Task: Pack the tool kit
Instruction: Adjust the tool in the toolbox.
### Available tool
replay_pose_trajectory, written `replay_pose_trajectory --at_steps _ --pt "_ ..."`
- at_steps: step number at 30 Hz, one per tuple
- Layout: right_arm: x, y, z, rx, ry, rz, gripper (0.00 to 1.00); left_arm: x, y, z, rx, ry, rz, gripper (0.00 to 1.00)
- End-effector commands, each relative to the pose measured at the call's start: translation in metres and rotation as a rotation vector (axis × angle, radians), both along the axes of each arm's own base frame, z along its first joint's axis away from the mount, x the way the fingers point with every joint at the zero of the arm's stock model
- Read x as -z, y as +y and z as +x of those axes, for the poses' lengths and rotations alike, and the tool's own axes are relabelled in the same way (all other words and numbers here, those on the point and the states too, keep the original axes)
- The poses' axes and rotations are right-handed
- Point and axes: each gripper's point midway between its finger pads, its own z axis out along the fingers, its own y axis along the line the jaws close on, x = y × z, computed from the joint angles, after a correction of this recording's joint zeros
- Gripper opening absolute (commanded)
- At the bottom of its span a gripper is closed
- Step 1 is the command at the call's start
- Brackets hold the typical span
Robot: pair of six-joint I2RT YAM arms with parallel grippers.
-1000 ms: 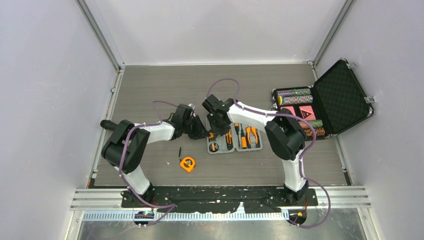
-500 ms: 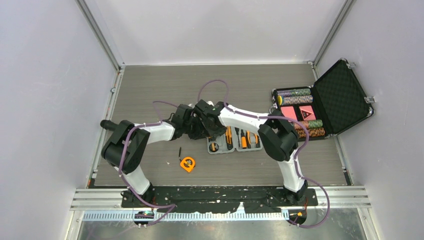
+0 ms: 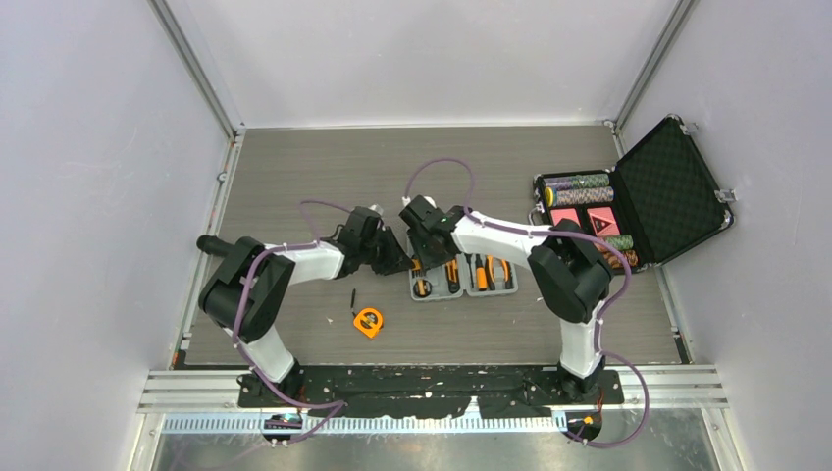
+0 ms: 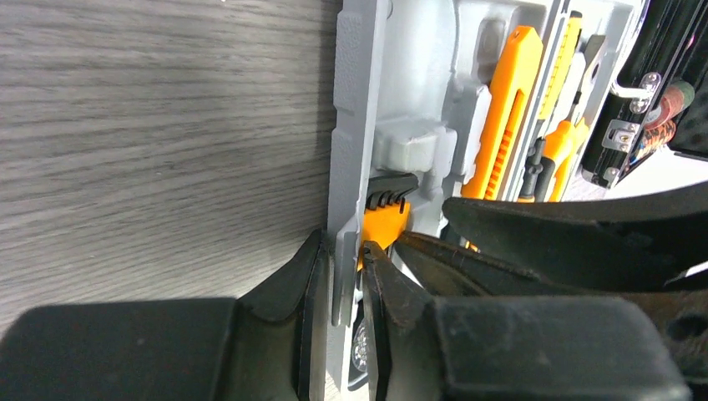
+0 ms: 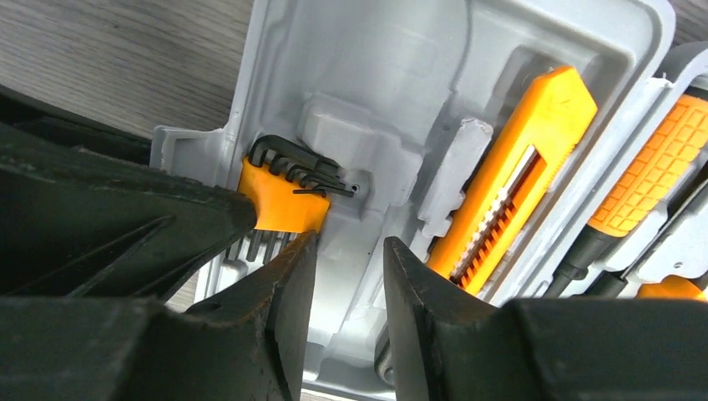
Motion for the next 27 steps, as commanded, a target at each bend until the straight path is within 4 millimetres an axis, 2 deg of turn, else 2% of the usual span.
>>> replay_pose_trajectory --at_steps 1,2,5,9,11,15,17,19,20,23,24,25,26,27 --pt "-0.037 0.001 0.019 0.005 -0.103 0.104 0.42 -0.008 -0.014 -0.011 0.047 -0.01 -0.03 0.19" --pt "-0.044 0.001 0.02 -0.003 -0.117 0.116 0.42 -0.011 -0.014 -0.011 0.049 -0.018 -0.026 0.19" --pt "-0.083 0.004 0.022 -0.027 -0.194 0.191 0.47 -0.018 -0.008 -0.01 0.045 -0.046 -0.001 0.24" --pt "-0.114 0.001 0.017 -0.072 -0.264 0.242 0.53 -0.036 0.007 -0.002 0.024 -0.125 0.072 0.42" --pt "-0.122 0.001 0.012 -0.106 -0.279 0.267 0.57 -0.047 0.018 0.0 0.018 -0.161 0.131 0.52" --pt "-0.119 0.0 -0.002 -0.165 -0.277 0.303 0.63 -0.07 0.047 -0.001 -0.011 -0.243 0.249 0.7" --pt "-0.119 -0.003 -0.007 -0.177 -0.293 0.315 0.66 -0.078 0.065 -0.007 -0.029 -0.275 0.313 0.82" --pt "-0.12 -0.01 -0.01 -0.17 -0.315 0.317 0.7 -0.088 0.086 -0.017 -0.056 -0.298 0.369 0.94" --pt "-0.126 -0.015 -0.01 -0.162 -0.339 0.321 0.72 -0.089 0.095 -0.024 -0.065 -0.299 0.397 0.97" --pt "-0.124 -0.032 -0.015 -0.144 -0.371 0.286 0.76 -0.088 0.122 -0.048 -0.089 -0.264 0.466 0.96" --pt "-0.132 -0.039 -0.014 -0.128 -0.406 0.284 0.79 -0.087 0.129 -0.057 -0.092 -0.239 0.49 0.96" --pt "-0.127 -0.046 -0.017 -0.121 -0.409 0.266 0.8 -0.084 0.134 -0.067 -0.075 -0.214 0.509 0.96" --pt "-0.134 -0.052 -0.016 -0.102 -0.444 0.267 0.83 -0.081 0.138 -0.076 -0.051 -0.188 0.525 0.97" --pt "-0.13 -0.057 -0.018 -0.094 -0.452 0.259 0.86 -0.078 0.14 -0.086 -0.027 -0.163 0.536 0.97"
